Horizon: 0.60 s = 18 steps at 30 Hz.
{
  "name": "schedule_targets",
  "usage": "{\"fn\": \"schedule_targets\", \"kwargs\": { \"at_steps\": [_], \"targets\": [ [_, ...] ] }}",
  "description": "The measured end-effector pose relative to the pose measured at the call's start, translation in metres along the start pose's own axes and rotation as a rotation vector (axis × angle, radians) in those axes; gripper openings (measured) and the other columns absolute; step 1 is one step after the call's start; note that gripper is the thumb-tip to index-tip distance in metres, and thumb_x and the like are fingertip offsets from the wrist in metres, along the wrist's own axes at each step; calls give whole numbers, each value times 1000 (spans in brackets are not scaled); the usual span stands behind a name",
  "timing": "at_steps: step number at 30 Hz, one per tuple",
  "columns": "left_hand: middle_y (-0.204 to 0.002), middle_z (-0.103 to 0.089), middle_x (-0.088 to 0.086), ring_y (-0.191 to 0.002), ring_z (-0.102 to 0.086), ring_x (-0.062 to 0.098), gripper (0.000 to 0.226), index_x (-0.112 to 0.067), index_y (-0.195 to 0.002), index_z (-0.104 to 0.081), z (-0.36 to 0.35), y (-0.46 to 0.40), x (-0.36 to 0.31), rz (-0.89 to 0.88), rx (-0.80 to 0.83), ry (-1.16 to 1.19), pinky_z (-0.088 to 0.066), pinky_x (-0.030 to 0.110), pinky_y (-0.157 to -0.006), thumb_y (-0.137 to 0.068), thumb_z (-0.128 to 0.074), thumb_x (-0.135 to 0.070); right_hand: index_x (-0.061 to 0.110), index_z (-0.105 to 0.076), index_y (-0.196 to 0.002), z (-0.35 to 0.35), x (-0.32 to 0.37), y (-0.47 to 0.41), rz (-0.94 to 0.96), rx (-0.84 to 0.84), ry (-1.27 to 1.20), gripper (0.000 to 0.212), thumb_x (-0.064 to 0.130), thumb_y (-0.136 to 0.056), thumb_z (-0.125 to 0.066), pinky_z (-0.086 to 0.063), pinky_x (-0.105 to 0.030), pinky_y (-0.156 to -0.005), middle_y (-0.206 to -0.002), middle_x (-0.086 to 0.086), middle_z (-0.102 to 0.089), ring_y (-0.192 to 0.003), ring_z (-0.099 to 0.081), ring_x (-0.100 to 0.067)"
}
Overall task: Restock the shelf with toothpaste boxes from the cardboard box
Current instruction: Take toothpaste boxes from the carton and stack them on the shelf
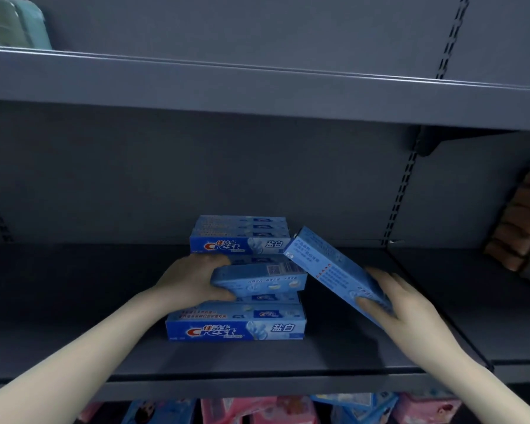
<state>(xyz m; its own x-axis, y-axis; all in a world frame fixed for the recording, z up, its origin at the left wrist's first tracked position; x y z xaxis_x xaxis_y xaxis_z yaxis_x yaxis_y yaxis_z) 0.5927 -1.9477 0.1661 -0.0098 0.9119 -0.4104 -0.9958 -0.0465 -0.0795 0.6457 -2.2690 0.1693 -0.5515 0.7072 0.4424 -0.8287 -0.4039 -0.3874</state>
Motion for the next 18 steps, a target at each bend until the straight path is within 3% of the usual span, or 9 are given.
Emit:
{"fn": "schedule_targets", "kwargs": {
  "at_steps": [4,7,12,16,18],
  "targets": [
    [-115,-45,-26,-101,-50,-1,56,-40,-126,-44,-4,1,5,-61,-61,-29,-43,22,-86,-77,-69,-47,27,-47,-130,-3,-1,-3,-17,1,-4,44,32,-88,-59,-43,-29,-80,-107,9,-54,-100,-52,-12],
    [-124,-38,-23,-111,-41,0,59,-44,-134,-39,-6,3,11,-207,-128,-114,-37,21,-93,-81,-66,-46,26,-46,-131,-5,0,-5,-24,8,-5,45,31,-88,-59,-43,-29,-80,-108,8,-54,-102,-52,-13],
    [-116,-46,-15,-102,-47,1,44,-43,-127,-48,-11,4,21,-360,-197,-132,-42,23,-84,-85,-43,-57,26,-44,-133,-11,1,-8,-13,30,8,47,32,-88,-58,-43,-28,-80,-110,8,-53,-102,-52,-13],
    [-109,-52,-17,-96,-51,-3,65,-34,-125,-57,-5,-8,23,-359,-187,-87,-47,25,-81,-87,-18,-70,25,-44,-133,-15,2,-10,0,26,27,47,33,-89,-58,-40,-26,-75,-105,8,-51,-97,-51,-11],
    [-111,-60,-13,-97,-56,3,64,-31,-125,-57,-3,-14,24,-345,-196,-97,-49,28,-80,-88,-18,-66,24,-43,-134,-16,3,-11,0,22,35,48,32,-89,-58,-38,-25,-74,-104,8,-50,-95,-50,-11]
  ]
}}
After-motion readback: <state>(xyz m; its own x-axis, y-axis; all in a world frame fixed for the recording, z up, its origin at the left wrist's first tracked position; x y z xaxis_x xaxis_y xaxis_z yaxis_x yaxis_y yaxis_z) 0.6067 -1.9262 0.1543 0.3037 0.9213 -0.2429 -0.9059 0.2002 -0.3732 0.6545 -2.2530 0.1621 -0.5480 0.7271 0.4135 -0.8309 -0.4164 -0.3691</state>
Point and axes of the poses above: each hand's wrist, its own y-axis away from the middle knuckle, its own z-axis out of the back of the hand, x = y × z, the point moved 1 cm from there along -y, towards the middle knuckle
